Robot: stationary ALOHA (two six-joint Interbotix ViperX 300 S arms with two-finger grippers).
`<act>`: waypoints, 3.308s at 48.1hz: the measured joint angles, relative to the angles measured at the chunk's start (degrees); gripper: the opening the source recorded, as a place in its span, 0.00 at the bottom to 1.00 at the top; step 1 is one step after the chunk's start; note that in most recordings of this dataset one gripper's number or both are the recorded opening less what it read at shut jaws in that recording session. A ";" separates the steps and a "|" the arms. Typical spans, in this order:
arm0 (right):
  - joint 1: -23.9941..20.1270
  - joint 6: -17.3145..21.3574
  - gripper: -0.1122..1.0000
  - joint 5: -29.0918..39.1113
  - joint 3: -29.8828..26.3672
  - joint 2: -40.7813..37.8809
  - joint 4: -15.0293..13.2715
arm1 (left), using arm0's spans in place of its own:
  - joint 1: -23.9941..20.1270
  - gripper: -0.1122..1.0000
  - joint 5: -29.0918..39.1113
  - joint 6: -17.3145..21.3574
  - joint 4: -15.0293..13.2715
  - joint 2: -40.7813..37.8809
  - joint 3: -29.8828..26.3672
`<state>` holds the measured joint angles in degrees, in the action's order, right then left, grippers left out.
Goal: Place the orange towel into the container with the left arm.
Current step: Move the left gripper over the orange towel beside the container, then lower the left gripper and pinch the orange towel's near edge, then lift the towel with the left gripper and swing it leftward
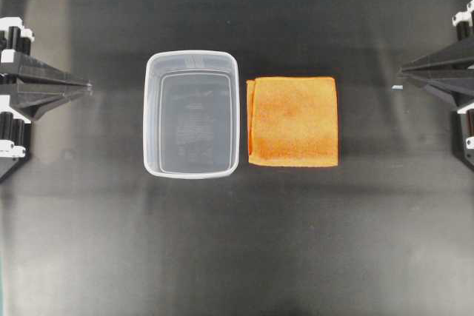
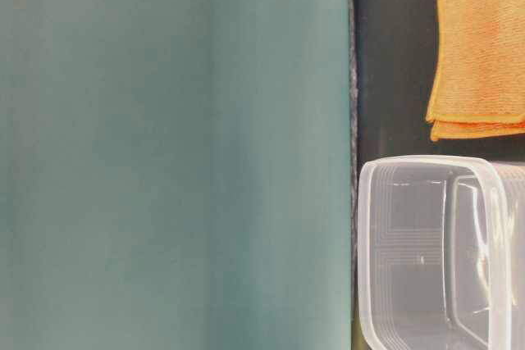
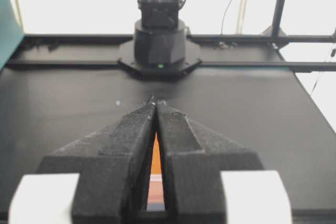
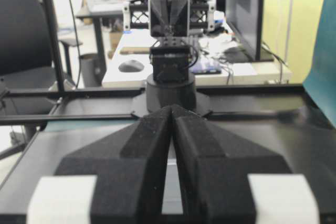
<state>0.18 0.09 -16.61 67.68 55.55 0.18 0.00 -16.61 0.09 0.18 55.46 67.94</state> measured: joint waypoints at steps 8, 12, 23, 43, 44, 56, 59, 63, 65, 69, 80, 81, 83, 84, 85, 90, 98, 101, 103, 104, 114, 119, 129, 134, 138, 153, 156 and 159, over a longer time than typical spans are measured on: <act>-0.09 1.23 0.11 0.35 0.09 0.18 1.14 | -0.79 0.11 6.24 -3.08 1.85 -4.04 -5.80; -0.09 2.20 0.11 1.76 0.09 0.62 1.32 | -0.62 0.11 10.72 -3.16 2.02 -7.03 -9.58; -0.09 2.37 0.11 9.32 0.18 2.46 1.41 | -0.62 0.11 23.12 -2.64 2.11 -16.35 -20.83; 0.35 3.08 0.31 15.38 0.70 5.98 1.41 | -2.37 0.11 36.74 -2.29 2.20 -36.83 -39.90; 0.35 3.25 0.36 15.38 0.70 6.06 1.41 | -2.64 0.11 37.53 -2.11 2.20 -37.79 -40.87; 0.44 4.92 0.80 16.44 2.02 7.29 1.41 | -4.13 0.53 51.86 5.19 2.20 -51.24 -55.72; 0.53 4.92 0.78 17.58 2.11 8.00 1.41 | -4.04 0.69 54.93 7.12 2.11 -55.11 -59.85; 0.79 4.92 0.76 19.95 2.11 9.76 1.41 | -3.96 0.86 59.06 8.61 2.20 -60.82 -65.57; 0.97 4.92 0.76 21.09 2.11 10.81 1.41 | -4.04 0.90 60.38 9.14 2.20 -63.28 -67.85; 1.05 4.92 0.76 23.55 2.11 13.01 1.41 | -3.87 0.90 62.75 9.49 2.20 -68.38 -72.86; 1.05 5.19 0.76 30.41 1.58 18.37 1.41 | -3.08 0.89 68.38 9.49 2.20 -79.63 -83.85; 1.05 5.19 0.76 30.76 1.41 18.63 1.32 | -2.99 0.89 68.64 9.49 2.20 -80.24 -84.38; 1.05 5.19 0.76 31.03 1.32 18.98 1.41 | -2.99 0.89 69.17 9.49 2.20 -81.47 -84.90; 1.05 5.19 0.76 31.03 1.32 18.98 1.41 | -2.99 0.89 69.35 9.49 2.20 -81.91 -85.08; 1.05 5.19 0.76 31.11 1.23 19.07 1.41 | -2.99 0.89 69.43 9.49 2.20 -82.44 -85.25; 1.05 5.19 0.76 31.20 1.23 19.25 1.41 | -2.90 0.89 69.43 9.49 2.20 -84.73 -85.34; 1.05 5.19 0.76 30.85 1.23 19.25 1.32 | -2.29 0.89 68.47 9.49 2.20 -88.33 -85.17; 1.05 5.19 0.76 30.76 1.23 19.25 1.41 | -1.93 0.89 67.68 9.49 2.20 -89.91 -85.08; 1.05 5.19 0.76 30.67 1.23 19.25 1.32 | -1.76 0.89 67.41 9.49 2.20 -90.88 -84.99; 1.05 5.19 0.76 30.59 1.23 19.25 1.41 | -1.67 0.89 67.15 9.49 2.20 -91.32 -84.99; 1.05 5.27 0.76 30.59 1.23 19.25 1.41 | -1.32 0.89 66.36 9.40 2.20 -93.34 -84.38; 1.05 5.27 0.76 30.59 1.23 19.25 1.41 | -1.49 0.88 66.01 9.40 2.11 -92.99 -83.41; 1.05 5.27 0.76 30.59 1.23 19.25 1.32 | -1.41 0.78 65.39 9.32 2.20 -92.37 -81.30; 1.05 5.27 0.76 30.59 1.23 19.25 1.41 | -0.97 0.56 65.39 9.32 2.11 -91.93 -80.86; 1.05 5.27 0.76 30.59 1.23 19.25 1.41 | -0.62 0.35 65.39 9.40 2.20 -91.76 -80.68; 1.05 5.27 0.76 30.50 1.23 19.25 1.41 | -1.41 0.16 66.97 9.40 2.20 -88.68 -81.21; 1.05 5.27 0.76 30.50 1.23 19.25 1.32 | -1.49 0.16 68.12 9.40 2.20 -86.48 -81.91; 1.05 5.27 0.76 30.50 1.23 19.25 1.41 | -1.49 0.16 69.43 9.49 2.20 -83.50 -82.62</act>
<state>1.23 5.36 13.89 68.91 74.79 1.58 -1.49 52.82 9.58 2.37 -28.04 -14.68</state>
